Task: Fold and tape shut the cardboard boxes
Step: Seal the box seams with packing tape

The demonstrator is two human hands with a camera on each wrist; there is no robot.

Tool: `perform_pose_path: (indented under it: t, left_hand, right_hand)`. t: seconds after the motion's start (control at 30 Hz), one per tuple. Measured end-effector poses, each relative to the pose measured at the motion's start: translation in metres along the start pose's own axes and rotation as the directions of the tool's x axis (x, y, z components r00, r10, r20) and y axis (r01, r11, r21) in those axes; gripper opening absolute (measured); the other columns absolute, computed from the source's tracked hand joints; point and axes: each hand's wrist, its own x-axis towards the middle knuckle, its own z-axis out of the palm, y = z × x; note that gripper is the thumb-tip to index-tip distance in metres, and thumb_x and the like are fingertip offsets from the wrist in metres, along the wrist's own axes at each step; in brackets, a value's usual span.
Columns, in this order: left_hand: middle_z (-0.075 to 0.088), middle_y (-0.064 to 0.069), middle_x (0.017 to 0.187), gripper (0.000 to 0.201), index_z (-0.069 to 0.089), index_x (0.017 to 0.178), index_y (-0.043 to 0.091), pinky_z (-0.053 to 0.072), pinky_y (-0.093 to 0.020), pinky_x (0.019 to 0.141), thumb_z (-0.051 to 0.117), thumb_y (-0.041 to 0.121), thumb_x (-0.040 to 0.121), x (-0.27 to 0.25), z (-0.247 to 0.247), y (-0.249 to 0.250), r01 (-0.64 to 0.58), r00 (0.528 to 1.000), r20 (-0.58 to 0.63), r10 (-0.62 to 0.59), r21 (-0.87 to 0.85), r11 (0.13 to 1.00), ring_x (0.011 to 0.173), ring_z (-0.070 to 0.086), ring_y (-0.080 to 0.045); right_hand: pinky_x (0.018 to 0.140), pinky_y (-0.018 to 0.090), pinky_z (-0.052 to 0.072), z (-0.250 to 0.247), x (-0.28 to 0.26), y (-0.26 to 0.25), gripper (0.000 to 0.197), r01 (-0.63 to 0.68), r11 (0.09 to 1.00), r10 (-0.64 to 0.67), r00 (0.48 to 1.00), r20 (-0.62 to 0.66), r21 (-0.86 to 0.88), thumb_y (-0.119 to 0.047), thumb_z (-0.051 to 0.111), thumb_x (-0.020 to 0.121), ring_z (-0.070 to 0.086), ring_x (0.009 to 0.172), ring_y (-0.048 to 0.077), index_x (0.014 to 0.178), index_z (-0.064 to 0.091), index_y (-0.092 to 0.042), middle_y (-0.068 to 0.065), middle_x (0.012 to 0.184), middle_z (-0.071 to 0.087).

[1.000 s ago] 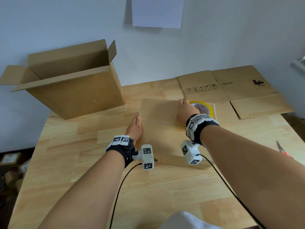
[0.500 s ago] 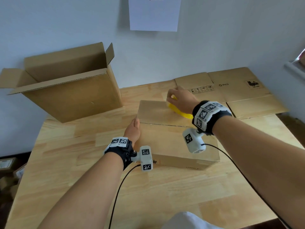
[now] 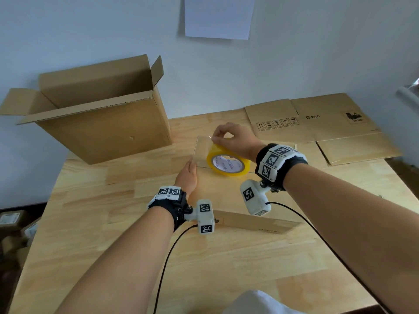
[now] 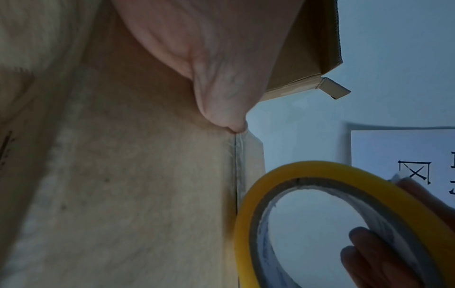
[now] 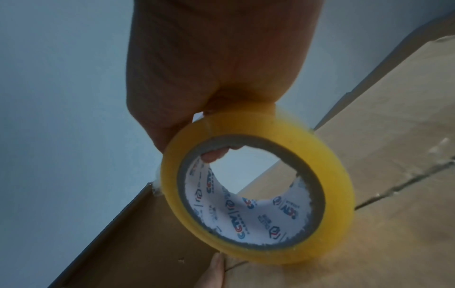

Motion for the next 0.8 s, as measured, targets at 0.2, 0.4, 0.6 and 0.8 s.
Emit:
perform_pose_path:
  t: [0.2,0.4,0.6,0.8]
  left_hand:
    - [0.033,-0.002,0.153,0.046,0.027,0.149,0.017,0.023,-0.020,0.106,0.019,0.031,0.106,0.001,0.001,-0.001,-0.012,1.000,0.000,0.012,-0.021,1.000,0.140,0.031,-0.019]
    - [0.039,-0.004,0.149,0.045,0.032,0.147,0.017,0.026,-0.019,0.095,0.019,0.031,0.105,0.000,0.001,0.000,-0.018,1.000,-0.004,0.018,-0.017,1.000,0.136,0.036,-0.021]
    - [0.042,-0.005,0.147,0.045,0.034,0.146,0.019,0.029,-0.023,0.098,0.018,0.032,0.105,0.000,0.003,0.000,-0.033,0.999,-0.001,0.033,-0.009,0.999,0.133,0.039,-0.023]
    - [0.036,-0.005,0.150,0.050,0.028,0.149,0.021,0.028,-0.038,0.113,0.024,0.040,0.103,0.009,-0.012,0.001,0.062,0.991,0.115,-0.063,0.017,0.998,0.137,0.035,-0.026]
  right_hand:
    - [0.070,0.024,0.038,0.010,-0.004,0.002,0.012,0.015,0.994,-0.014,1.000,0.007,-0.105,-0.031,0.059,0.090,0.053,0.087,0.014,0.089,0.065,-0.021,0.000,0.097,0.058]
    - [0.081,0.029,0.044,0.013,-0.005,-0.004,0.012,0.043,0.993,-0.040,0.999,0.036,-0.107,-0.031,0.060,0.089,0.055,0.093,0.014,0.086,0.066,-0.021,-0.005,0.095,0.057]
    - [0.074,0.027,0.042,0.014,-0.006,-0.001,0.015,0.022,0.991,-0.019,1.000,0.023,-0.134,-0.033,0.058,0.090,0.054,0.090,0.014,0.090,0.066,-0.021,-0.004,0.096,0.056]
    - [0.061,0.018,0.035,0.018,-0.002,-0.006,0.014,0.046,0.979,-0.034,0.998,0.059,-0.199,-0.036,0.056,0.091,0.050,0.084,0.010,0.088,0.064,-0.024,-0.007,0.094,0.052]
